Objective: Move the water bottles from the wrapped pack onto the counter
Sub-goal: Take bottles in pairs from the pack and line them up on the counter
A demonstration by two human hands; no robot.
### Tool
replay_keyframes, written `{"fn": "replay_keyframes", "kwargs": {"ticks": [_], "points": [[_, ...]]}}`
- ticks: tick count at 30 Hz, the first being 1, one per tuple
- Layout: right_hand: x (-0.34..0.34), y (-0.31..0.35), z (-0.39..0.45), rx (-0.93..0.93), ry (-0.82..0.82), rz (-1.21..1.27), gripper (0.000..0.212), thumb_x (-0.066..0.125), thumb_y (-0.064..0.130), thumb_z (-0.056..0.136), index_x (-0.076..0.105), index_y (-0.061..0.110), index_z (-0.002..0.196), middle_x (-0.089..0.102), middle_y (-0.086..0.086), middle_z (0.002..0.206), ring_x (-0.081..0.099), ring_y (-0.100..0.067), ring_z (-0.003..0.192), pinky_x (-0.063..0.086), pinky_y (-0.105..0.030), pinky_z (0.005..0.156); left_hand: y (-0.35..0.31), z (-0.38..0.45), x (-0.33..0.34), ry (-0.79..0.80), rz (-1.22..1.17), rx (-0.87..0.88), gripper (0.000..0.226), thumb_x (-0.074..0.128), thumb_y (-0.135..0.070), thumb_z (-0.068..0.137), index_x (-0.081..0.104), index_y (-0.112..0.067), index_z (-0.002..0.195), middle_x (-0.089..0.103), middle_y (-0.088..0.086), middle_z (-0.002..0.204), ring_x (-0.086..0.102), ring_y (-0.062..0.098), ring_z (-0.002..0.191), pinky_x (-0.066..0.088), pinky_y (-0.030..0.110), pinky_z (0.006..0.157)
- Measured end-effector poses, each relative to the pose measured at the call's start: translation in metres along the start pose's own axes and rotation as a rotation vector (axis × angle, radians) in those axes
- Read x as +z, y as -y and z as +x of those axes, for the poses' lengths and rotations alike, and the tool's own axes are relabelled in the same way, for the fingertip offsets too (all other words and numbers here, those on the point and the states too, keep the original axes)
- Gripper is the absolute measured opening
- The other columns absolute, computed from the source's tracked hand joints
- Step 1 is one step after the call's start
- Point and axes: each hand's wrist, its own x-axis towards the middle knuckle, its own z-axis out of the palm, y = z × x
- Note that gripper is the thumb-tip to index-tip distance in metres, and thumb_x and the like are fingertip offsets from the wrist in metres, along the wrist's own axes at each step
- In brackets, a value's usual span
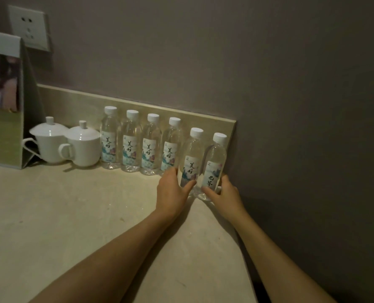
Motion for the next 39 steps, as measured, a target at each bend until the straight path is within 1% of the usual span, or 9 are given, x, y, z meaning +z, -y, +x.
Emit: {"fn": "replay_keyframes", "kwargs": {"ticks": [3,7,12,17,20,24,28,34,39], "points": [[0.002,0.001,0.002,0.005,-0.018,-0.019,0.049,0.071,0.024,0.084,0.048,0.015,0.125,0.062,-0.007,0.125,0.062,-0.022,0.111,0.054,-0.032,0.085,0.001,0.003,-0.004,0.047,0.033,0.016,0.044,0.076,-0.033,0.08,0.058,-0.013,0.116,0.064,0.004,0.109,0.059,0.019,0.1,0.053,0.034,0.083],[0.009,-0.001,-0.002,0.005,-0.102,-0.102,0.047,0.074,0.025,0.081,0.048,0.011,0.119,0.062,-0.01,0.123,0.063,-0.026,0.109,0.055,-0.041,0.087,0.003,0.008,-0.011,0.127,0.121,-0.023,0.051,0.075,-0.039,0.079,0.055,-0.014,0.119,0.063,0.005,0.116,0.061,0.023,0.107,0.054,0.042,0.089],[0.011,0.0,0.001,0.009,-0.122,-0.151,0.047,0.072,0.029,0.082,0.05,0.007,0.119,0.062,-0.014,0.123,0.061,-0.032,0.112,0.052,-0.049,0.091,0.001,0.006,-0.004,0.104,0.2,-0.032,0.042,0.071,-0.035,0.085,0.059,-0.011,0.116,0.065,0.009,0.114,0.063,0.026,0.103,0.054,0.041,0.088],[0.009,0.001,0.007,0.005,-0.108,-0.145,0.046,0.071,0.027,0.083,0.05,0.009,0.119,0.063,-0.014,0.123,0.062,-0.032,0.111,0.052,-0.049,0.091,-0.002,0.011,0.001,0.083,0.16,-0.064,0.035,0.071,-0.03,0.085,0.058,-0.012,0.112,0.065,0.008,0.111,0.063,0.026,0.102,0.055,0.037,0.085],[0.009,0.003,0.011,0.003,-0.117,-0.148,0.046,0.071,0.026,0.083,0.045,0.01,0.117,0.062,-0.014,0.124,0.062,-0.032,0.112,0.053,-0.049,0.09,-0.002,0.016,0.002,0.085,0.178,-0.034,0.033,0.071,-0.029,0.086,0.059,-0.011,0.111,0.067,0.009,0.109,0.064,0.027,0.101,0.053,0.036,0.083],[0.009,0.004,0.018,0.006,-0.113,-0.161,0.045,0.072,0.027,0.083,0.042,0.011,0.112,0.063,-0.015,0.122,0.063,-0.032,0.109,0.054,-0.048,0.088,-0.005,0.031,-0.001,0.173,0.419,0.068,0.038,0.066,-0.034,0.088,0.062,-0.008,0.115,0.068,0.013,0.109,0.064,0.03,0.101,0.053,0.04,0.086],[0.01,0.004,0.025,-0.002,-0.103,-0.162,0.045,0.072,0.027,0.083,0.042,0.012,0.113,0.063,-0.014,0.123,0.063,-0.032,0.109,0.054,-0.048,0.087,-0.008,0.039,0.002,0.232,0.597,0.074,0.038,0.06,-0.039,0.092,0.066,-0.006,0.11,0.069,0.014,0.103,0.066,0.03,0.095,0.055,0.04,0.083],[0.013,0.003,0.035,-0.006,-0.11,-0.155,0.045,0.073,0.029,0.082,0.042,0.012,0.111,0.064,-0.014,0.121,0.065,-0.031,0.107,0.055,-0.048,0.084,-0.006,0.047,0.006,0.28,0.696,0.136,0.034,0.052,-0.037,0.098,0.067,-0.007,0.105,0.069,0.012,0.102,0.066,0.028,0.095,0.055,0.037,0.082],[0.016,0.002,0.042,-0.013,-0.121,-0.153,0.045,0.072,0.029,0.081,0.043,0.012,0.11,0.064,-0.015,0.12,0.065,-0.032,0.104,0.055,-0.047,0.083,-0.004,0.049,0.01,0.275,0.752,0.144,0.032,0.055,-0.035,0.096,0.067,-0.007,0.104,0.07,0.011,0.102,0.067,0.027,0.096,0.054,0.035,0.081]]}}
